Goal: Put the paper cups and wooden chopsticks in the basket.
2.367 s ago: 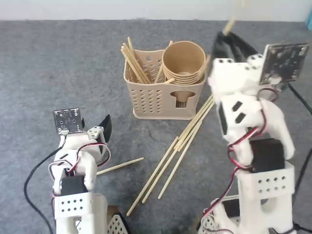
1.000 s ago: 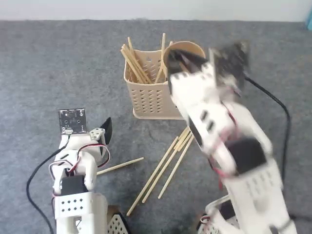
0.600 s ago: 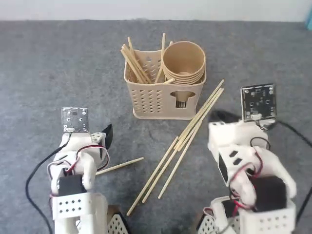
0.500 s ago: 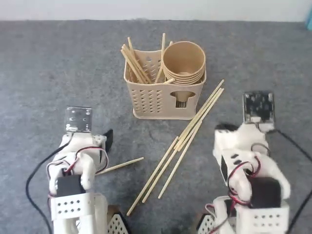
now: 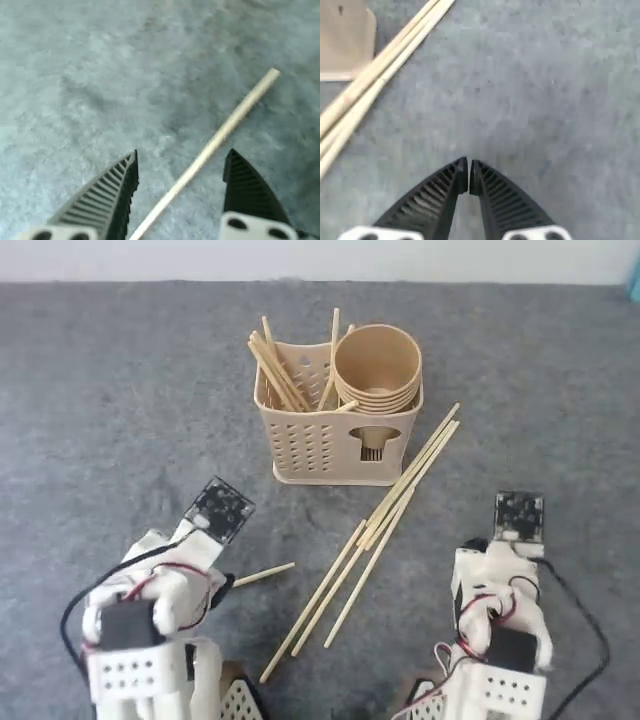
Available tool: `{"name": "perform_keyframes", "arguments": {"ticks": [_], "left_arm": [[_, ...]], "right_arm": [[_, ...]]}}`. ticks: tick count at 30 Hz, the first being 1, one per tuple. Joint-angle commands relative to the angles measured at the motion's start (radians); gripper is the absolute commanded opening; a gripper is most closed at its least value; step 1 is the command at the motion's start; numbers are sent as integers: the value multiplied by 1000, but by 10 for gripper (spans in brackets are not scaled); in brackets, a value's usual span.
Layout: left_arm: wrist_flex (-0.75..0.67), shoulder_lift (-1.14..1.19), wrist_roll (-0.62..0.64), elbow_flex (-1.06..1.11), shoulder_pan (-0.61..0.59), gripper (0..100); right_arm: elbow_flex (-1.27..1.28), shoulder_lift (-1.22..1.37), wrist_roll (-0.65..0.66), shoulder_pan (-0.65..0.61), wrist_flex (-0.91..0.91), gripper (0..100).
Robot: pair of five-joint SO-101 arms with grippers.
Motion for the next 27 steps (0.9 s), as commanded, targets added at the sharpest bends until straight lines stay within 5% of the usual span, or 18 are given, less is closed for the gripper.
{"name": "perform_keyframes", "arguments": {"ticks": [1, 8, 14, 27], "left_arm": [[8, 261, -5, -156, 109, 261], [107, 770, -91, -441, 201, 258], [114, 882, -222, -418, 281, 173], [-377, 841, -153, -62, 313, 170]], "right_arm": [[17, -27, 15, 15, 10, 19], [18, -27, 71, 5, 44, 19], [18, -27, 71, 10, 44, 19], [18, -27, 72, 13, 45, 19]]}}
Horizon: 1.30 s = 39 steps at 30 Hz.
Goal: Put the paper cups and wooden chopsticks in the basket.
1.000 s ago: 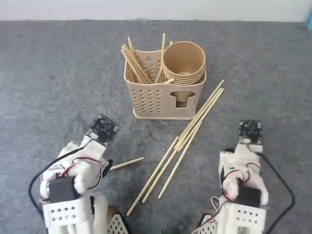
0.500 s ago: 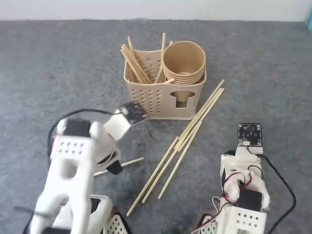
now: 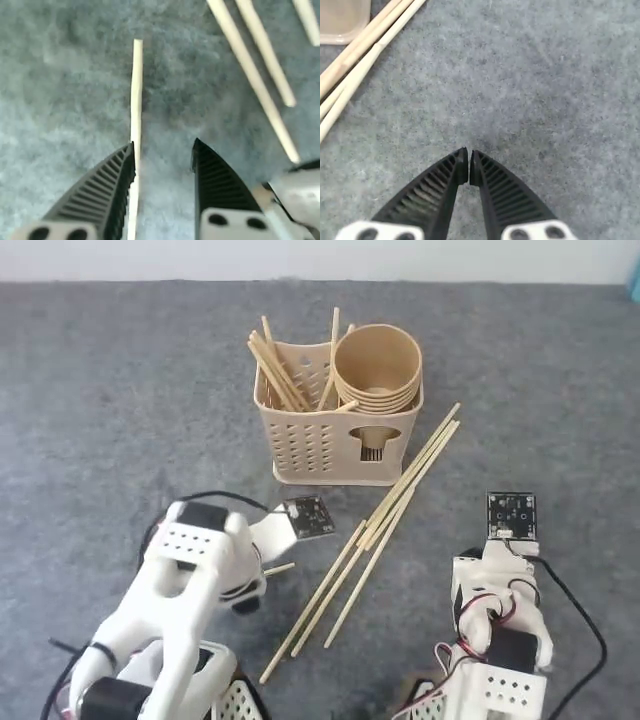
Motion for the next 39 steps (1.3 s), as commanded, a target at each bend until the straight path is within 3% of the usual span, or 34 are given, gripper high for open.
{"name": "perform_keyframes", "arguments": {"ticks": [1, 3, 5, 9, 13, 19, 26, 33, 39], "left_arm": [[-241, -43, 78, 90, -21, 170], [-364, -52, 100, 143, -54, 169], [-381, -66, 83, 163, -80, 169], [-265, -97, 25, 166, -77, 149], [-155, -129, 21, 168, -5, 2], [23, -285, 25, 160, 92, 13], [265, -683, 26, 84, 153, 13], [318, -954, 28, -16, 137, 13], [364, -864, 57, -62, 98, 13]], "right_arm": [[17, -18, 15, 16, 5, 19], [17, -18, 15, 16, 5, 19], [17, -16, 15, 16, 5, 19], [17, -16, 15, 16, 5, 19], [17, -18, 15, 16, 5, 19], [17, -18, 15, 16, 5, 19], [17, -18, 15, 16, 5, 19], [17, -18, 15, 16, 5, 19], [17, -16, 15, 16, 5, 19]]}}
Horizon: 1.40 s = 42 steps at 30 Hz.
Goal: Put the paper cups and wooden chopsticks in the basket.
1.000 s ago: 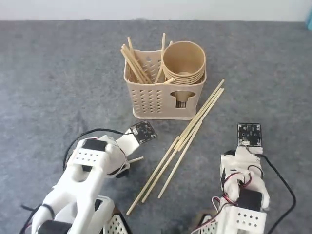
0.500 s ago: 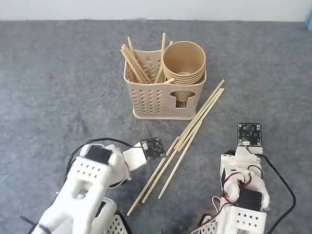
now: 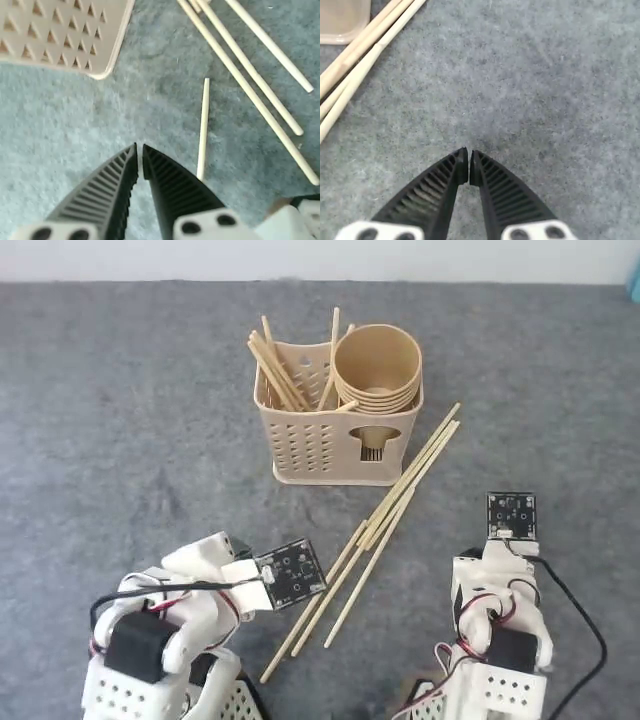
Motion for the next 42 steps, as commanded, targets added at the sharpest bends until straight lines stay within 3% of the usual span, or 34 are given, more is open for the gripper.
{"name": "perform_keyframes", "arguments": {"ticks": [1, 9, 16, 25, 29, 42], "left_arm": [[32, 126, 18, -48, -15, 13], [-106, 727, 17, -102, -12, 142], [-308, 1048, -51, -105, -14, 79], [-394, 1174, -49, -99, -12, 75], [-436, 1180, -48, -48, 3, 5], [-302, 1100, -48, -50, 146, 12]], "right_arm": [[17, -16, 15, 16, 5, 19], [17, -15, 15, 16, 5, 19], [17, -15, 15, 16, 5, 19], [17, -18, 15, 18, 5, 19], [17, -18, 15, 18, 5, 19], [17, -18, 15, 18, 4, 19]]}}
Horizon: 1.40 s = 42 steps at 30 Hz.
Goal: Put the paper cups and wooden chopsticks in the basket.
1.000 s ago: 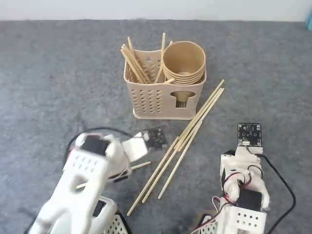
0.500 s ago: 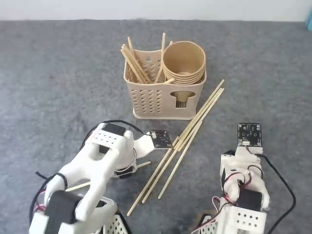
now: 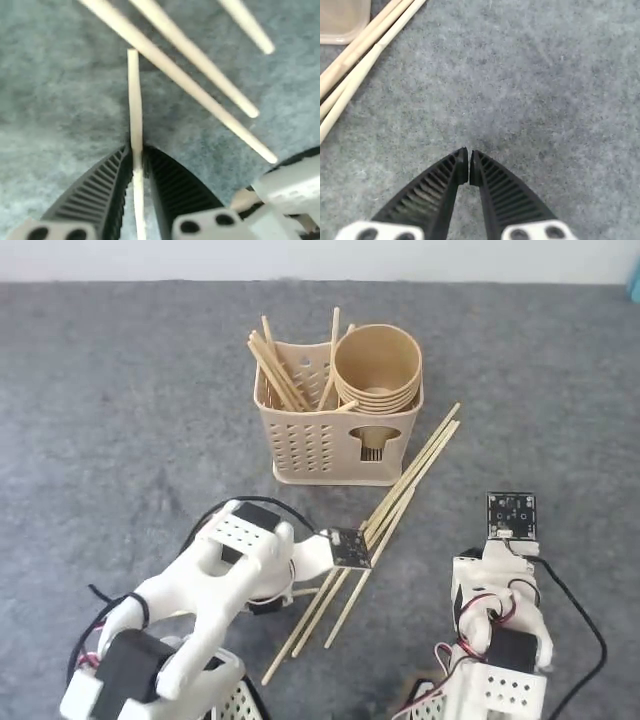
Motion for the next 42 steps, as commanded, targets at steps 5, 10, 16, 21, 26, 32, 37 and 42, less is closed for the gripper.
{"name": "perform_keyframes", "arguments": {"ticks": [5, 10, 16, 21, 26, 32, 37, 42], "left_arm": [[322, -341, -8, -137, 29, 12], [502, -612, 69, -366, 21, 12], [483, -713, 242, -533, 20, 12], [410, -721, 430, -700, 20, 12], [216, -720, 597, -808, -32, 12], [-146, -710, 807, -806, -201, 12], [-466, -712, 1016, -754, -242, 12], [-733, -710, 1143, -674, -238, 12]], "right_arm": [[17, -18, 15, 18, 4, 19], [17, -18, 15, 18, 4, 19], [17, -18, 15, 18, 4, 19], [17, -18, 15, 18, 4, 19], [17, -18, 15, 18, 4, 19], [17, -18, 15, 18, 4, 19], [17, -18, 15, 18, 2, 19], [17, -18, 15, 18, 2, 19]]}}
